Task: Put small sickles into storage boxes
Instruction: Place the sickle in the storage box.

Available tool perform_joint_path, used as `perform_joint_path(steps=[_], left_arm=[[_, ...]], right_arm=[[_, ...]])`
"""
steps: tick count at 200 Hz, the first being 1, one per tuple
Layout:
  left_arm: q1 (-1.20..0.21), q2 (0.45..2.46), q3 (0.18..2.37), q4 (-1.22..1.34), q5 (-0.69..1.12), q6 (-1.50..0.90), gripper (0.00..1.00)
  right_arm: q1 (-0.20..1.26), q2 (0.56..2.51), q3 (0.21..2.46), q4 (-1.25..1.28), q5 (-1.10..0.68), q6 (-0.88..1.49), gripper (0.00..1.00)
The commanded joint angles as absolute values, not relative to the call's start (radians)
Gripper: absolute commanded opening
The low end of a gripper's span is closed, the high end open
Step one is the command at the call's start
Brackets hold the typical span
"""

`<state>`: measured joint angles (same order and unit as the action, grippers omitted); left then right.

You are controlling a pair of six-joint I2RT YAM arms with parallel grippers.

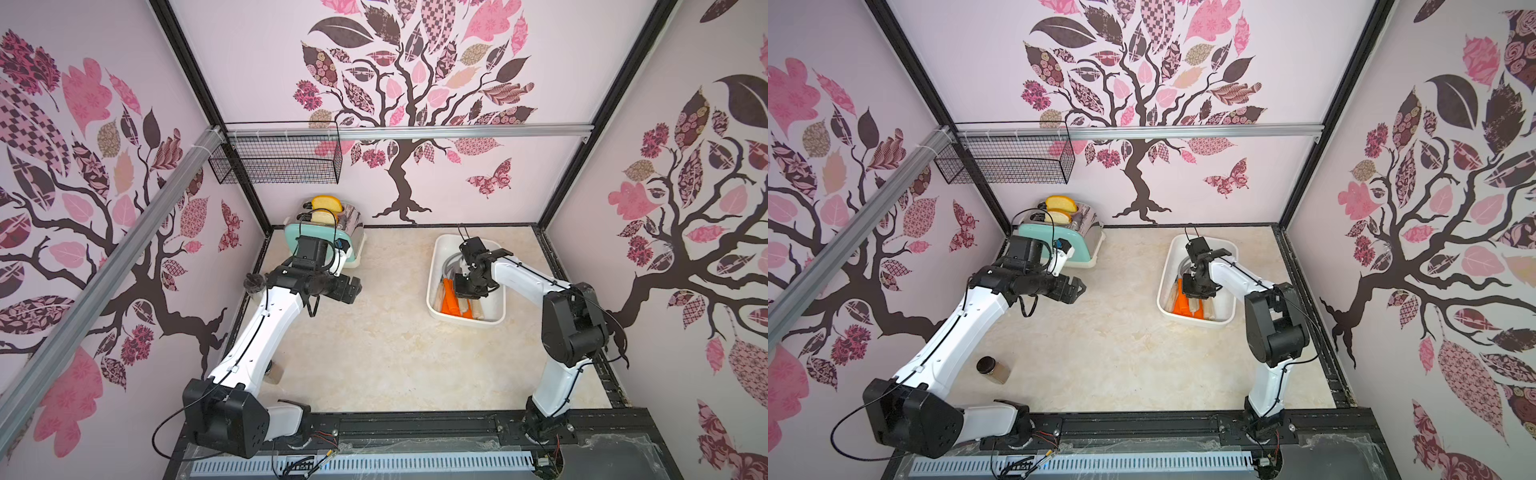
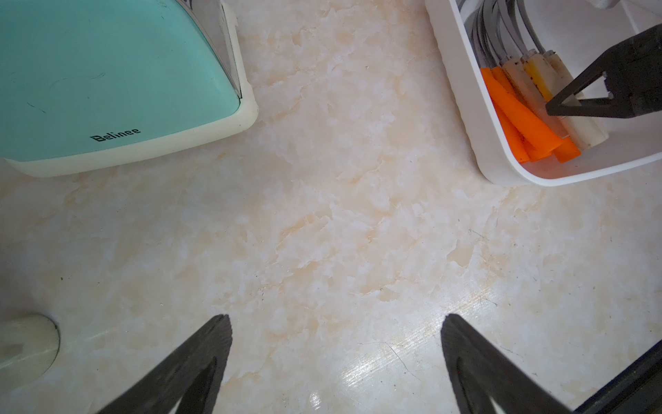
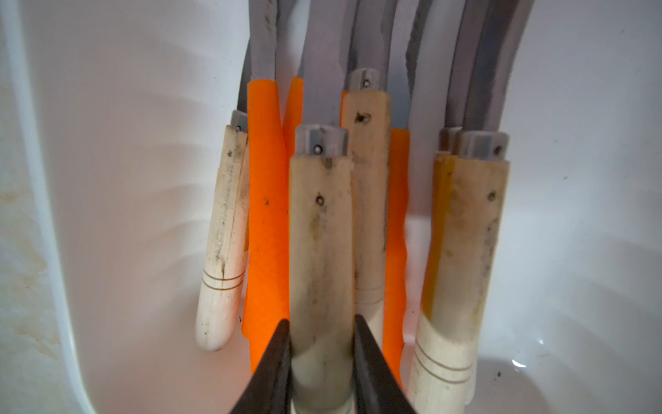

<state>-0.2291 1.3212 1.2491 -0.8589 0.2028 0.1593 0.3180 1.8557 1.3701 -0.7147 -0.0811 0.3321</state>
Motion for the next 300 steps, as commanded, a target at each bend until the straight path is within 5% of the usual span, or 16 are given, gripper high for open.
perform_joint_path(steps=[1, 137, 194, 215, 230, 300], left_arm=[[-0.232, 1.327, 1.269, -0.862, 0.202, 0.169, 0.96], [-0.232, 1.334, 1.299, -0.869, 0.186, 0.164, 0.97], [-0.232, 1.301, 1.288, -0.760, 0.021, 0.079, 0.98], [-0.208, 1.256, 1.211, -0.628, -0.050, 0.050, 0.98], [-0.159, 1.235, 1.183, -0.572, -0.050, -0.008, 0.98], [-0.030, 1.144, 0.850, -0.129, -0.194, -0.041, 0.98]], right_arm=[[0.313, 1.868, 1.407, -0.732, -0.059, 0.318, 0.07], [0.313, 1.859, 1.418, -0.744, -0.042, 0.310, 0.45], [0.313, 1.812, 1.446, -0.741, 0.054, 0.316, 0.57], [0.310, 1.766, 1.443, -0.707, 0.102, 0.318, 0.70], [0.305, 1.720, 1.426, -0.663, 0.122, 0.318, 0.99], [0.259, 1.390, 1.100, -0.240, 0.127, 0.254, 1.00]])
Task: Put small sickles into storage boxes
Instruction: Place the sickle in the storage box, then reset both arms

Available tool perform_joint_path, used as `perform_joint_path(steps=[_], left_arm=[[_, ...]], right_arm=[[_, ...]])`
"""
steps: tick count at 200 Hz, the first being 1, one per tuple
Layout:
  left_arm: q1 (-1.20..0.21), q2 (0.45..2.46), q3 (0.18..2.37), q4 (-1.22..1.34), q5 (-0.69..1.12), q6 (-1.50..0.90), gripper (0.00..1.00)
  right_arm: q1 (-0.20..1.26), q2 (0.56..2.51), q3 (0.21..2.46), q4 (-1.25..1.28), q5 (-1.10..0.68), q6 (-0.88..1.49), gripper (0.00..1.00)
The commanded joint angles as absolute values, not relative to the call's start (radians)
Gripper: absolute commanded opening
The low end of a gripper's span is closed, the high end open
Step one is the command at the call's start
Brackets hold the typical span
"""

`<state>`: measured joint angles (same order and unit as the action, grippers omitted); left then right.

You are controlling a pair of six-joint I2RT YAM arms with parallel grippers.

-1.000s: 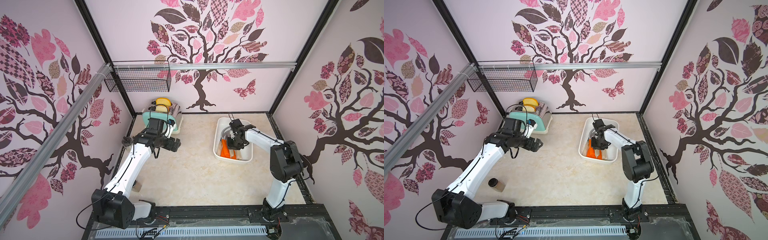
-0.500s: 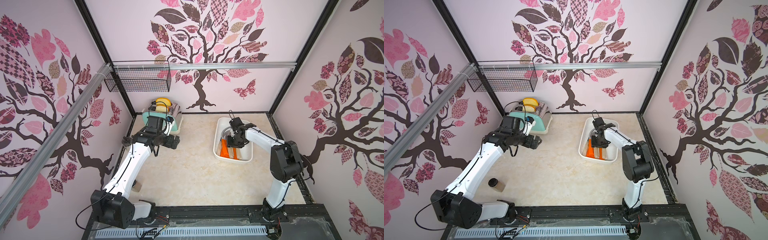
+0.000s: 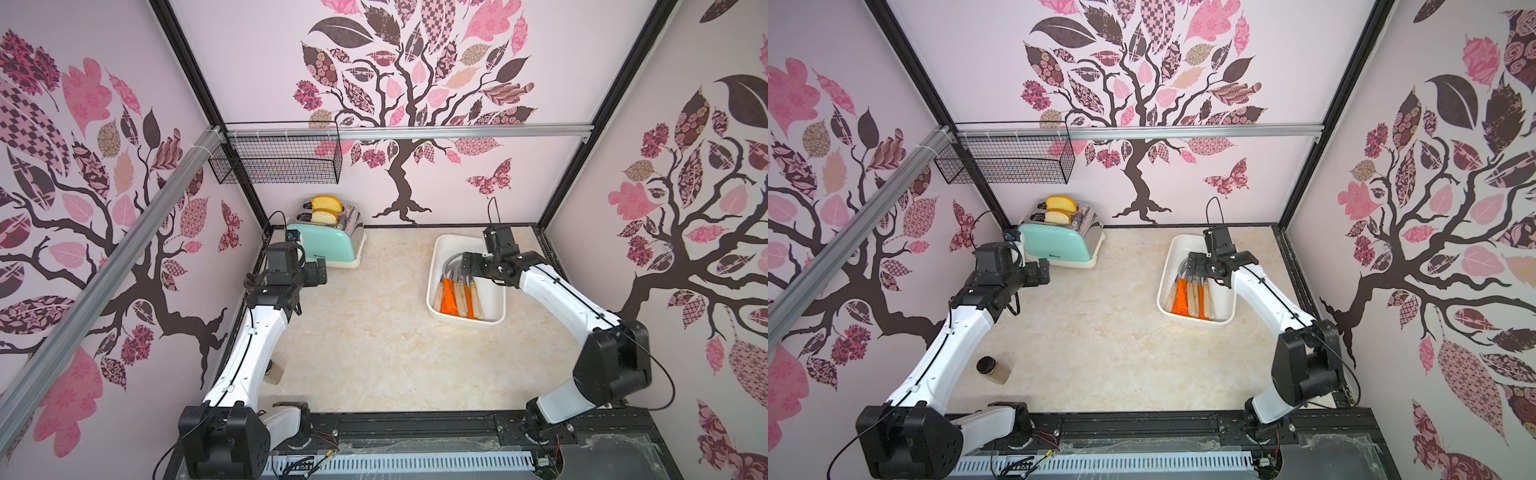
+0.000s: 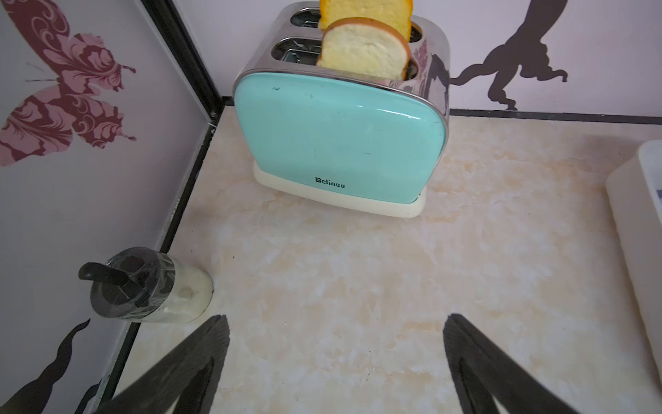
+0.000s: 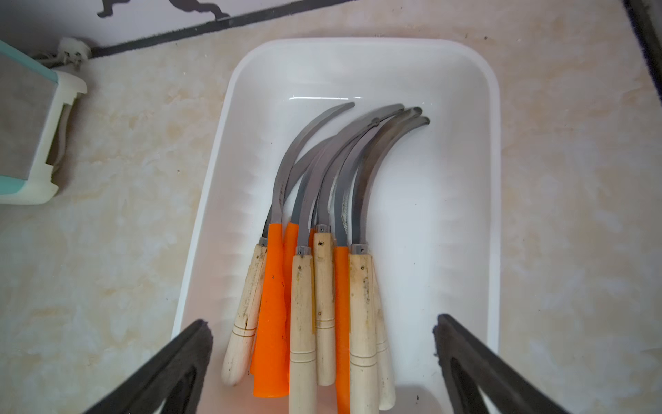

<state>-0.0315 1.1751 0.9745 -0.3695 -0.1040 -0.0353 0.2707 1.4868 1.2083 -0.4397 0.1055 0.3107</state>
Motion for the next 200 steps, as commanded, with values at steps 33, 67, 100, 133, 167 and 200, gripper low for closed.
perform_joint_path(steps=[33, 67, 100, 133, 167, 200], left_arm=[[-0.027, 1.185, 0.652, 0.120, -0.186, -0.001, 0.98], [0.003, 1.233, 0.504, 0.343, -0.113, -0.035, 0.98], [0.002, 1.331, 0.438, 0.553, -0.106, -0.044, 0.98], [0.004, 1.451, 0.410, 0.732, -0.165, -0.039, 0.98], [0.004, 1.525, 0.375, 0.858, -0.179, -0.045, 0.98], [0.004, 1.548, 0.381, 0.855, -0.192, -0.054, 0.98]], right_arm=[[0.258, 1.156, 0.751, 0.172, 0.241, 0.174, 1.00], [0.252, 1.007, 0.561, 0.310, 0.327, 0.115, 0.99], [0.233, 0.946, 0.457, 0.362, 0.367, 0.091, 1.00], [0.170, 0.932, 0.353, 0.488, 0.373, 0.097, 1.00], [0.086, 0.976, 0.226, 0.733, 0.313, 0.112, 1.00], [0.065, 1.186, 0.159, 0.998, 0.334, 0.126, 1.00]])
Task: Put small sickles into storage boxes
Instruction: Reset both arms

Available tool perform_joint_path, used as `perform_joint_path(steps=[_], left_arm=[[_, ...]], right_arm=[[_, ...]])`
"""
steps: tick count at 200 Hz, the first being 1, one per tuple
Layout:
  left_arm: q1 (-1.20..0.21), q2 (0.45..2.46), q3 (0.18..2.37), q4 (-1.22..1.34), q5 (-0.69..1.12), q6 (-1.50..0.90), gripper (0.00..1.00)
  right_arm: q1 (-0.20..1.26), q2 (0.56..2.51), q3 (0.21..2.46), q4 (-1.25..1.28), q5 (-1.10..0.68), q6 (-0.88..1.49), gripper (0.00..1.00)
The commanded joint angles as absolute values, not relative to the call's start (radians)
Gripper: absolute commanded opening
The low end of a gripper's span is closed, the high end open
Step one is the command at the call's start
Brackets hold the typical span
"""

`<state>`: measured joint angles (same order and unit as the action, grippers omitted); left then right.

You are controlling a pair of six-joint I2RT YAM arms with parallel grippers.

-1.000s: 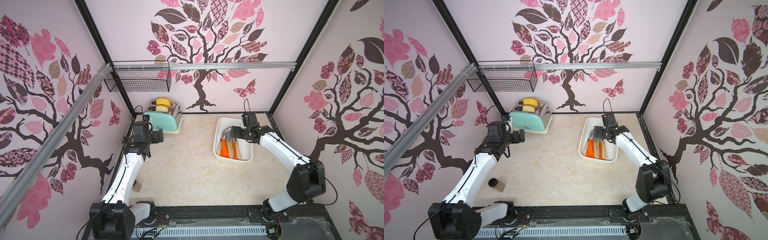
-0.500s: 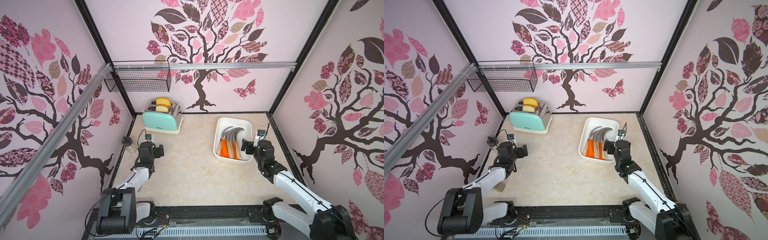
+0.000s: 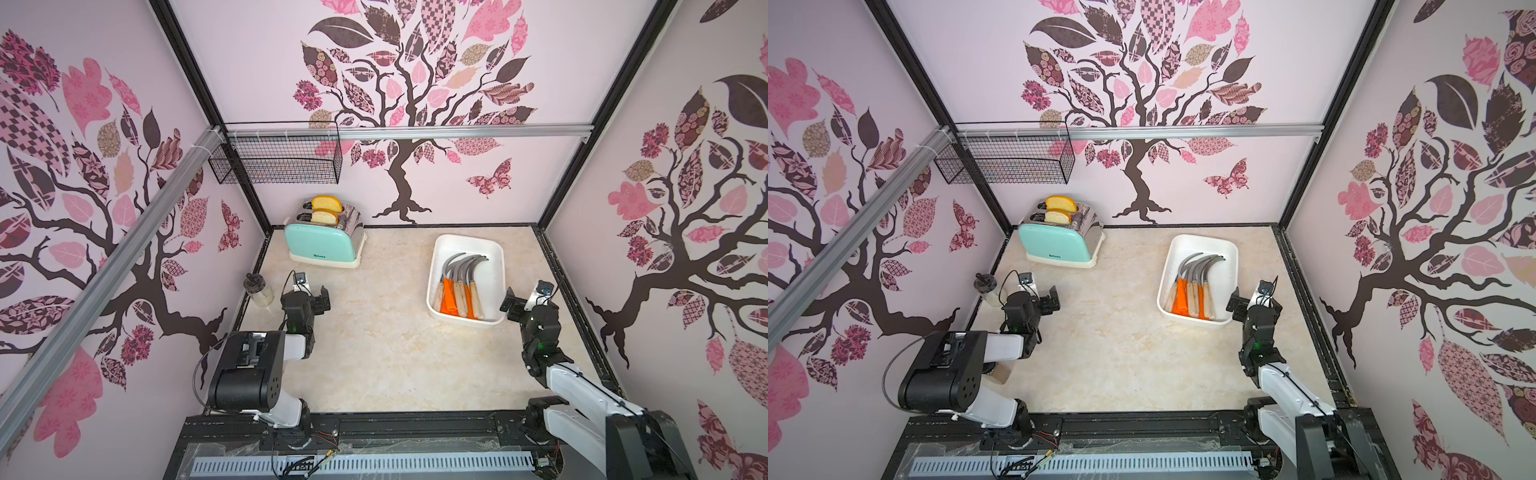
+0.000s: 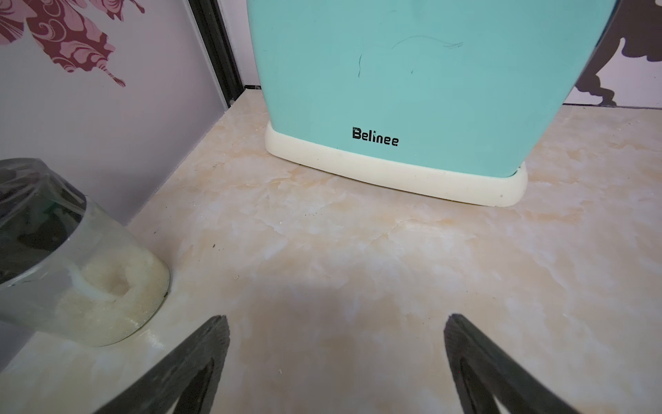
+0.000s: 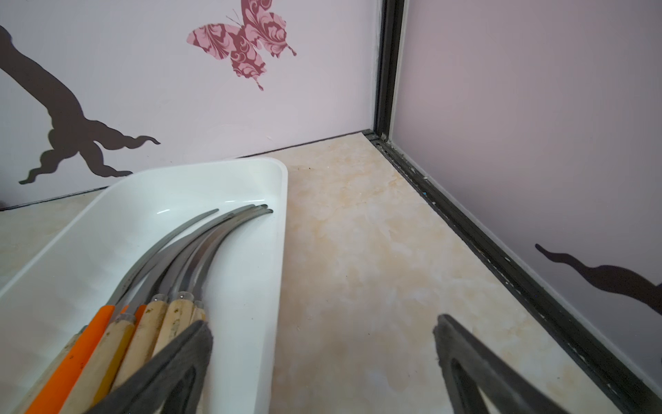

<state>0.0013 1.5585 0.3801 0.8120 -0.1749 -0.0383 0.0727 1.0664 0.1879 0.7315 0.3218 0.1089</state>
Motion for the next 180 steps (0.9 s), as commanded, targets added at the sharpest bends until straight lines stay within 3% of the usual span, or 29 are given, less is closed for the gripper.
perform_joint_path(steps=[1, 20, 48, 73, 97, 180], left_arm=[[0.005, 1.548, 0.381, 0.859, -0.192, -0.054, 0.98], [0.005, 1.567, 0.375, 0.902, -0.200, -0.054, 0.98], [0.005, 1.560, 0.379, 0.880, -0.198, -0.054, 0.98], [0.005, 1.555, 0.381, 0.871, -0.192, -0.049, 0.98], [0.004, 1.556, 0.383, 0.870, -0.193, -0.049, 0.98], [0.004, 1.556, 0.382, 0.868, -0.193, -0.049, 0.98]], right_arm=[[0.066, 1.196, 0.156, 1.011, 0.337, 0.128, 1.00], [0.063, 1.329, 0.152, 1.178, 0.293, 0.104, 1.00], [0.061, 1.438, 0.222, 1.157, 0.205, 0.057, 1.00], [0.061, 1.587, 0.194, 1.379, 0.146, 0.028, 1.00], [0.061, 1.544, 0.276, 1.145, 0.154, 0.035, 1.00], [0.060, 1.552, 0.296, 1.120, 0.152, 0.035, 1.00]])
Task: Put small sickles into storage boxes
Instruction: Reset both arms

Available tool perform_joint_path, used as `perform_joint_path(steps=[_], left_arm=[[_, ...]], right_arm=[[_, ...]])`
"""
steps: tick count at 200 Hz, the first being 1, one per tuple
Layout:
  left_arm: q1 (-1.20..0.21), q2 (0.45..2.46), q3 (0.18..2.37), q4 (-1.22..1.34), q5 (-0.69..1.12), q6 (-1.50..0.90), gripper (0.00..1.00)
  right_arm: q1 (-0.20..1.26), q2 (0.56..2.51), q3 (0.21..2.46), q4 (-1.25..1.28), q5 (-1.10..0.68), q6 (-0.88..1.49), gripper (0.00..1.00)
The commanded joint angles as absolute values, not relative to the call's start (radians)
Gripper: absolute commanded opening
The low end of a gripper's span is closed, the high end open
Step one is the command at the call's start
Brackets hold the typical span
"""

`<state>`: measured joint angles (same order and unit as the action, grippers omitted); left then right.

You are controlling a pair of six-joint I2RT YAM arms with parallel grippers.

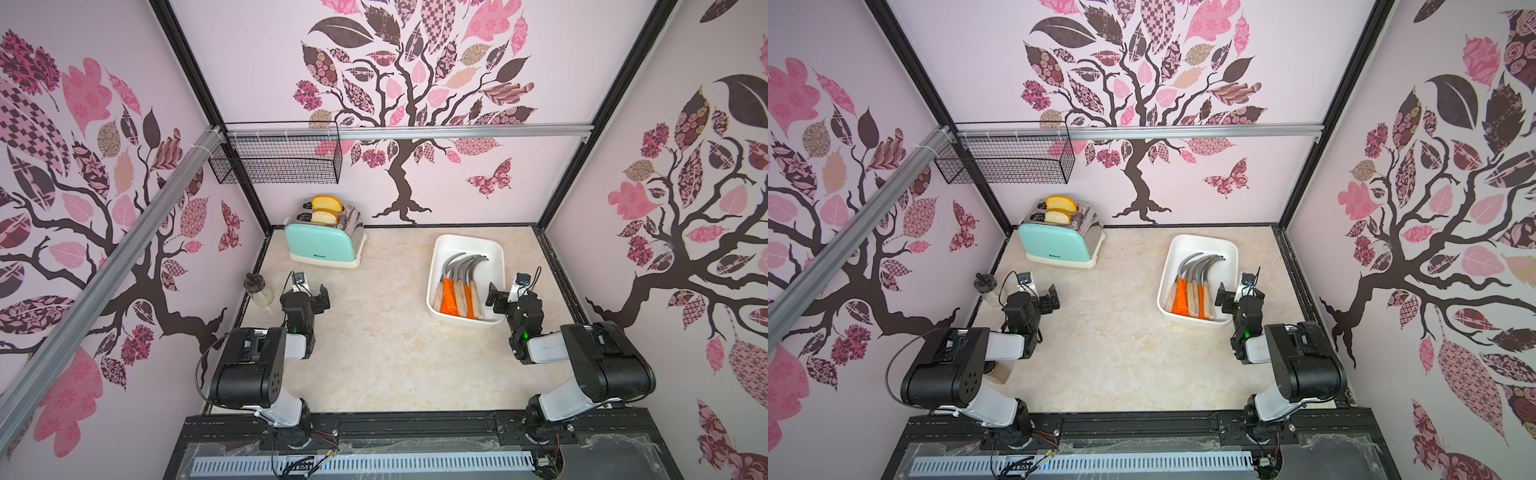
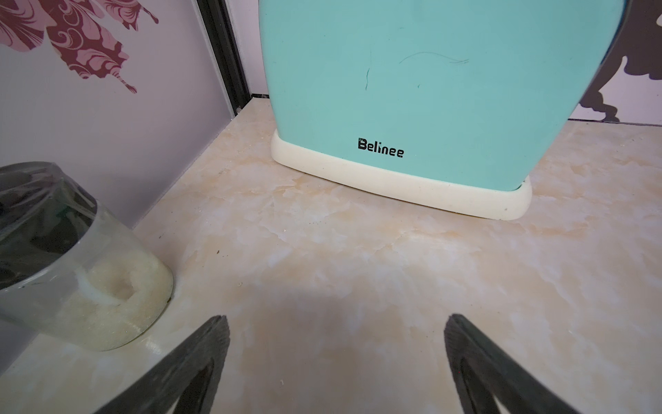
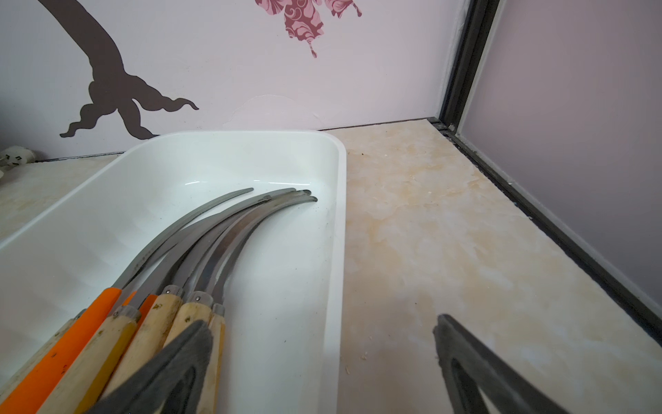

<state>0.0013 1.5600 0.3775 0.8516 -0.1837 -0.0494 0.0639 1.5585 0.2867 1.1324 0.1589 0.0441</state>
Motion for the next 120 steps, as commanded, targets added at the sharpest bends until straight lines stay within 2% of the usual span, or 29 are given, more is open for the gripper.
perform_joint_path(steps=[1, 120], left_arm=[[0.004, 1.555, 0.382, 0.869, -0.193, -0.049, 0.98], [0.004, 1.556, 0.382, 0.869, -0.193, -0.050, 0.98]], right_arm=[[0.060, 1.551, 0.296, 1.121, 0.152, 0.034, 1.00], [0.060, 1.556, 0.301, 1.114, 0.150, 0.035, 1.00]])
